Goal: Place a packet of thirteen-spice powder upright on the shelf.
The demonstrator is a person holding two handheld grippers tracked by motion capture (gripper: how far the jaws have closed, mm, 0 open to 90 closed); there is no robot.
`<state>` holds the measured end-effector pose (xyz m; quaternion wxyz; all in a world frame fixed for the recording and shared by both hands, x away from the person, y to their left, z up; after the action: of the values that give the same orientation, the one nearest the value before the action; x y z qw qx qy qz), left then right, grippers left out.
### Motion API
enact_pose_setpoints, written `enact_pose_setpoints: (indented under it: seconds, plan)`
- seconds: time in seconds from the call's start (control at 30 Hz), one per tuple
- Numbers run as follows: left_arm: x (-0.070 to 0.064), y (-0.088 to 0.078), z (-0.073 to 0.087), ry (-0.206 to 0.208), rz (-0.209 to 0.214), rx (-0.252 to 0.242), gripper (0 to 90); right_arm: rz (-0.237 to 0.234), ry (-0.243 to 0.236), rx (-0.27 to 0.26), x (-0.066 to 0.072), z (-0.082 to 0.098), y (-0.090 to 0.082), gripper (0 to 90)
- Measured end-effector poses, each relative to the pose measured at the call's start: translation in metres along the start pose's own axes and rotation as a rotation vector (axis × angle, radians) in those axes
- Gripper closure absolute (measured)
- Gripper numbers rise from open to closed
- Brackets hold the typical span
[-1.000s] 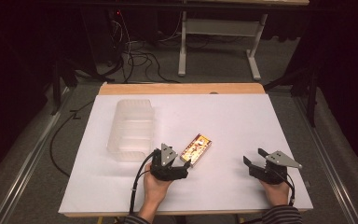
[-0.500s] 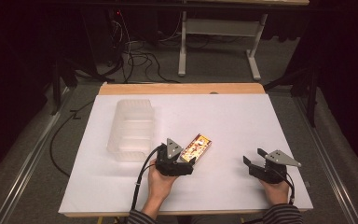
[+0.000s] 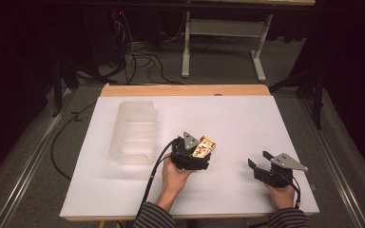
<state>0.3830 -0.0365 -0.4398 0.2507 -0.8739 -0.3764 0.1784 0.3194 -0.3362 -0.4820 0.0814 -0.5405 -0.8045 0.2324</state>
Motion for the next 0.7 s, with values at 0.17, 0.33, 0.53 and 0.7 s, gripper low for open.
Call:
enact_pose_setpoints:
  seconds: [0.17, 0.33, 0.53, 0.7]
  plan:
    - [-0.002, 0.010, 0.003, -0.006, -0.006, 0.035, 15.3, -0.002, -0.020, -0.011, 0.002, 0.000, -0.001, 31.2]
    - [0.001, 0.017, 0.002, -0.020, -0.011, 0.040, 15.6, -0.002, -0.029, -0.020, 0.004, 0.000, -0.002, 30.9]
    - [0.007, 0.026, 0.001, -0.055, -0.018, 0.039, 15.6, 0.000, -0.022, -0.023, 0.003, 0.001, -0.002, 30.7]
    - [0.005, 0.032, -0.005, -0.037, -0.024, 0.057, 15.6, 0.000, -0.036, -0.014, 0.004, 0.000, -0.002, 30.7]
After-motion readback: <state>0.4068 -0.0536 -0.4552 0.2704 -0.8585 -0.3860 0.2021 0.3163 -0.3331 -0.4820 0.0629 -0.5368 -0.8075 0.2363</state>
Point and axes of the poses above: each handheld gripper's, and its own axes: y roughly forward along the jaws, z roughly out of its underside, x roughly to its left, the point moved 1 cm from there along y, roughly forward along the jaws, and after that the axes turned 5 degrees about -y, right-handed, at the moved point
